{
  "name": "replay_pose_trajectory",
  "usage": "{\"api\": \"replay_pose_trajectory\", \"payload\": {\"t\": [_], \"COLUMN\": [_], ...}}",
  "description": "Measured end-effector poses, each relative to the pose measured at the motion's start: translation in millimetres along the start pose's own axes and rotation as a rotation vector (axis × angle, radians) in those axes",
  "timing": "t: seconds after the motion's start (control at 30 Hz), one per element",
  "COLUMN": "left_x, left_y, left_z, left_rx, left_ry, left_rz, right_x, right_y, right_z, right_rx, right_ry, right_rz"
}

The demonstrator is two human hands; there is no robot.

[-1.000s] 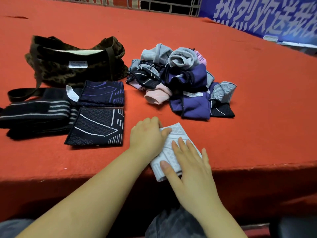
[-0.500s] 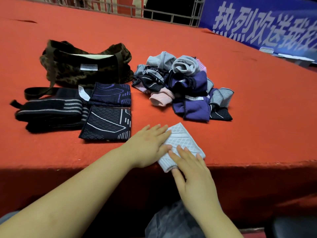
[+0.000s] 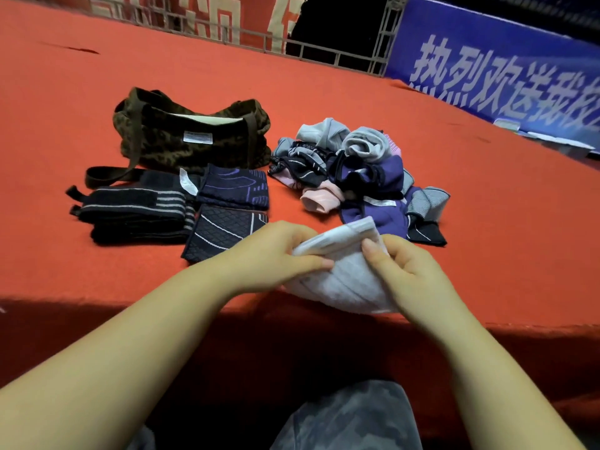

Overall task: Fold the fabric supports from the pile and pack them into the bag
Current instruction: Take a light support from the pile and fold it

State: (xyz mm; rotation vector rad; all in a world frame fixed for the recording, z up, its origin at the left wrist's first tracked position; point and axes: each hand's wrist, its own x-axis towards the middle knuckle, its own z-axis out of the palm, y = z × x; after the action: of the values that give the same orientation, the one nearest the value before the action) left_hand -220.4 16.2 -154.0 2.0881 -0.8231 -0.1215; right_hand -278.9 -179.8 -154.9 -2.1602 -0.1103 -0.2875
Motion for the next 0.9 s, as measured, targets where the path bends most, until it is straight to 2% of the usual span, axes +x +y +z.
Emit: {"api": "replay_pose_trajectory", "payload": {"t": [0.1, 0.2, 0.33, 0.43, 0.5, 0.67, 0.73, 0.83, 0.9], "left_x": [-2.4, -8.1, -15.7, -19.2, -21.6, -24.1, -26.9, -29.4, -29.3], "left_y": [0.4, -8.3, -16.9, -25.6, -29.3, -44.1, -48.6, -49.9, -50.2], "left_z": [-16.1, -27.2, -37.7, -41.0, -35.8, -36.6, -46.9, -58.7, -66.6], "left_rx": [-0.16, -0.302, -0.602, -1.02, -1.114, -0.743, -0.574, -0.41, -0.367], "left_ry": [0.018, 0.02, 0.076, 0.163, 0.183, 0.347, 0.323, 0.237, 0.181], "left_rz": [-0.063, -0.171, -0.305, -0.397, -0.419, -0.397, -0.358, -0.345, -0.354], "right_x": [6.0, 11.0, 20.2, 28.6, 34.7, 46.2, 50.6, 57.5, 60.3], "right_y": [-6.2, -10.1, -15.9, -20.4, -23.0, -33.7, -36.7, -33.2, -33.0], "right_z": [-4.0, 4.3, 22.8, 37.5, 48.9, 65.3, 67.0, 67.0, 63.9], "right_rx": [0.165, 0.228, 0.295, 0.433, 0.525, 0.793, 0.852, 0.752, 0.677], "right_ry": [-0.18, -0.216, -0.124, -0.001, 0.052, -0.131, -0.158, -0.183, -0.285], "right_rz": [0.104, 0.137, 0.145, 0.145, 0.147, 0.248, 0.273, 0.308, 0.362]}}
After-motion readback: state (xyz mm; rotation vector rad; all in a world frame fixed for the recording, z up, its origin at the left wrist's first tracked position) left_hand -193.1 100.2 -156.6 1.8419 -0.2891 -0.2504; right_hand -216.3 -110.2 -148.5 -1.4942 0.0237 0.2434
